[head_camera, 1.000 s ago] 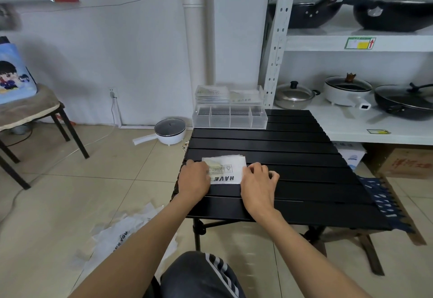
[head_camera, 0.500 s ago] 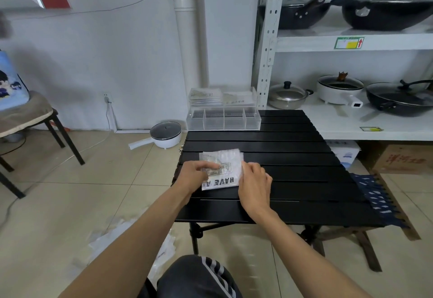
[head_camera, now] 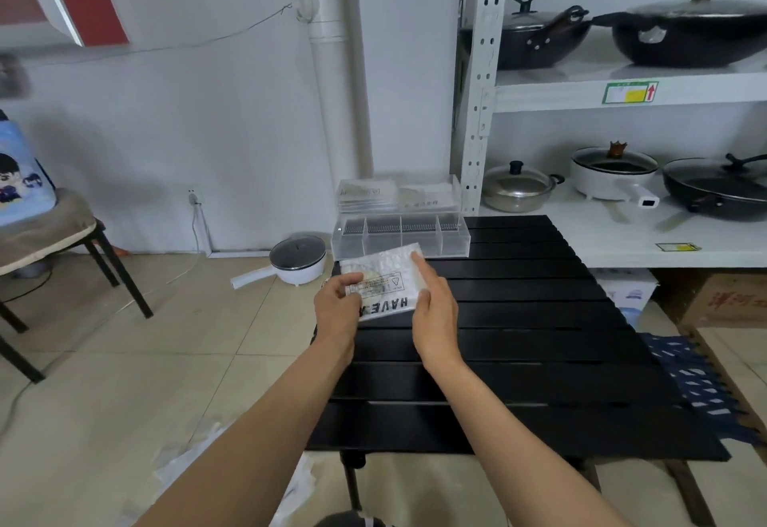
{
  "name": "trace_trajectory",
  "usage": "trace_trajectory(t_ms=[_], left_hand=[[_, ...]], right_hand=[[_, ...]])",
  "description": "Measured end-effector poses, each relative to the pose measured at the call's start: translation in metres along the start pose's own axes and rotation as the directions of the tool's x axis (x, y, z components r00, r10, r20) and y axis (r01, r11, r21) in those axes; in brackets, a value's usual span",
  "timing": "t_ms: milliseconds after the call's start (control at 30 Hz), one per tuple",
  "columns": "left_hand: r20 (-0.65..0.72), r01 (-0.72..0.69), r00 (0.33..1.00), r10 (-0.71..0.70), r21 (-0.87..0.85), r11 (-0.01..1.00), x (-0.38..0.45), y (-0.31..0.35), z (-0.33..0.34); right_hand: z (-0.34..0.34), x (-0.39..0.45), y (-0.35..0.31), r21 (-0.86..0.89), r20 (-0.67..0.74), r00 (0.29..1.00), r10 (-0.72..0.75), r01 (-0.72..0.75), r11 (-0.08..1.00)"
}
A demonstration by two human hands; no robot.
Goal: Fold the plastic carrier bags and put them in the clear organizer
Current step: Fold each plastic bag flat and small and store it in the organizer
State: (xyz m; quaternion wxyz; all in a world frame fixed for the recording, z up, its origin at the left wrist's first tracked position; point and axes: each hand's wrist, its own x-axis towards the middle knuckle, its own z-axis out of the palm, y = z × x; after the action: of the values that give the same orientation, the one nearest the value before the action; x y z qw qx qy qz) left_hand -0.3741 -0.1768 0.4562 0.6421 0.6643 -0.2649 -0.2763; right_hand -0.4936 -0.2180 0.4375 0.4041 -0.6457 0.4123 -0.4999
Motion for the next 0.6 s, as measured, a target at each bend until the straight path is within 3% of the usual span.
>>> trace_trajectory(t_ms=[167, 233, 367, 600], left_hand=[[0.012, -0.065, 0.998, 0.064, 0.051, 0.997, 0.051, 0.032, 0.017], [0.108, -0.146, 0.986, 0.126, 0.195, 0.970, 0.075, 0.046, 0.025], [0.316, -0.319, 0.932, 0.179, 0.481, 0.817, 0.127, 0.072, 0.048], [0.241, -0.343, 0.936, 0.258, 0.455, 0.822, 0.201, 0.094, 0.111]], right_hand=[[0.007, 0.070, -0.008, -0.049, 0.005, 0.999, 0.037, -0.037, 0.998], [0.006, 0.103, -0.010, -0.087, -0.018, 0.998, 0.055, -0.056, 0.995], [0.006, 0.174, -0.006, -0.176, -0.053, 0.997, 0.052, -0.060, 0.983], [-0.001, 0.276, 0.016, -0.270, -0.030, 0.999, 0.037, -0.044, 0.962]])
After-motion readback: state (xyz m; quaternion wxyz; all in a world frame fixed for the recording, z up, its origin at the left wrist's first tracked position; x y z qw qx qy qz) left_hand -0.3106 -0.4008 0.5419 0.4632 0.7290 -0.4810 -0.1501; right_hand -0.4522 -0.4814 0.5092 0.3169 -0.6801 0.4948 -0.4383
